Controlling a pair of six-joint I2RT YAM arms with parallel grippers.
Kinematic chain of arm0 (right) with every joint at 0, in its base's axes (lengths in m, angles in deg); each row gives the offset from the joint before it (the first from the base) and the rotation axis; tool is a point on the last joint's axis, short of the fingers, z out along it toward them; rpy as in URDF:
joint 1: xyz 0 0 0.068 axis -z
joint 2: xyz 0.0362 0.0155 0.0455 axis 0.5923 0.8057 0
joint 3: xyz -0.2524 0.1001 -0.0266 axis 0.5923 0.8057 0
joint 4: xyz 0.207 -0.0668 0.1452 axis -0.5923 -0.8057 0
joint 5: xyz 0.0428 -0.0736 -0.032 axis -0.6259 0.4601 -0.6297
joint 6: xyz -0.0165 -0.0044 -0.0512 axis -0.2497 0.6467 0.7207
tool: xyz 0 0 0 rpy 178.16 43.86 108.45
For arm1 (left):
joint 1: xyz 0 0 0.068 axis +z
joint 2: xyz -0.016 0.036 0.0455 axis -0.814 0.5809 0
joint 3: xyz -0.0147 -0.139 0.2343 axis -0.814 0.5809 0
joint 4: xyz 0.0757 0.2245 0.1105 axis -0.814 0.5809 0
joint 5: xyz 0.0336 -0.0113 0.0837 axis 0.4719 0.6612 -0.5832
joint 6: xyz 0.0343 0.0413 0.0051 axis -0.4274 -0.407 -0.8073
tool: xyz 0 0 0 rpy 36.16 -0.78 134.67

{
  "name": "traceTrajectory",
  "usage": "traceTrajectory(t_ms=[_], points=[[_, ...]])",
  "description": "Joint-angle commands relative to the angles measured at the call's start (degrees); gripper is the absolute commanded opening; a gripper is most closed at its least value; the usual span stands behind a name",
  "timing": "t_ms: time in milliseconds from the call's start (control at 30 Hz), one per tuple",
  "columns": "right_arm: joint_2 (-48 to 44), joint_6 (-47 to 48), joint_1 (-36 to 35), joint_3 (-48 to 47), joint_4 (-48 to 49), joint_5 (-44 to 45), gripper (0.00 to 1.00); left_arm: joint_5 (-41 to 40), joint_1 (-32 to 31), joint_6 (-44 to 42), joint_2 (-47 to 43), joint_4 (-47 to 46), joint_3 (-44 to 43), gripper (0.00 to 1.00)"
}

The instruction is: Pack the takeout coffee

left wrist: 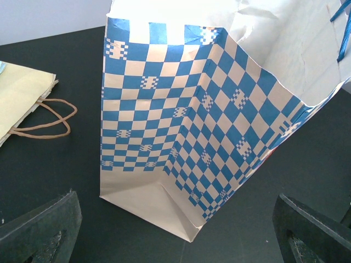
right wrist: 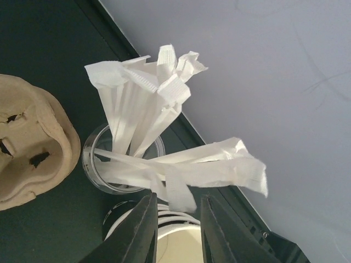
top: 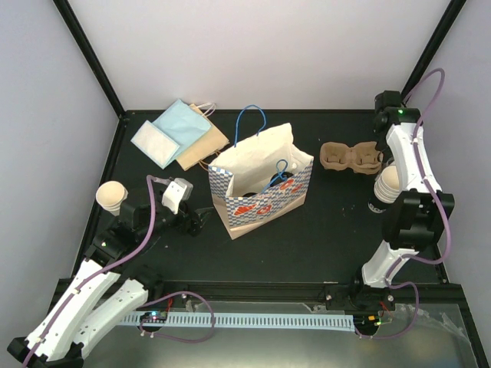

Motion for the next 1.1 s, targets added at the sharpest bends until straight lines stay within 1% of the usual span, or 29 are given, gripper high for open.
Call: traceTrajectory(t_ms=[0,133,200,233,333,533,667,767,967,1067], points=[[1.44,-0.84,0.33,-1.91,0.06,2.65,0.25,0.69,0.18,-0.26,-0.02,-1.85,0.08,0.98],[1.69,-0.55,0.33,-2.15,0.35,2.08,0.22,0.60,0.18,-0.26,-0.02,-1.82,0.06,0.98],[2.16,-0.34,0.28,-2.89,0.09,2.01,0.07,0.60,0.17,-0.24,0.05,-1.82,0.06,0.98],[2.43,-0.40,0.33,-3.48,-0.31,1.77,0.02,0.60,0.17,-0.26,0.05,-1.87,0.05,0.98],[1.88,-0.53,0.24,-4.44,-1.14,1.41,0.01,0.52,0.16,-0.18,0.13,-1.83,0.05,0.98],[-2.82,0.15,0.10,-5.60,-1.64,0.00,0.01,0.46,0.23,-0.18,0.29,-1.83,0.06,0.98],[-4.84,0.21,-0.43,-9.63,-4.41,0.30,0.01,0.33,0.16,-0.18,0.32,-1.78,0.05,0.98],[-6.29,0.38,-0.88,-15.05,-6.64,-0.23,0.01,0.17,0.16,-0.11,0.39,-1.74,0.05,0.98],[-8.45,1.84,-2.21,-27.09,-11.17,-6.47,0.01,-0.11,0.19,-0.09,0.57,-1.70,0.05,0.98],[-13.08,3.11,-3.01,-26.58,-8.33,-12.56,0.01,-0.53,0.16,0.00,0.41,-1.72,0.06,0.98]])
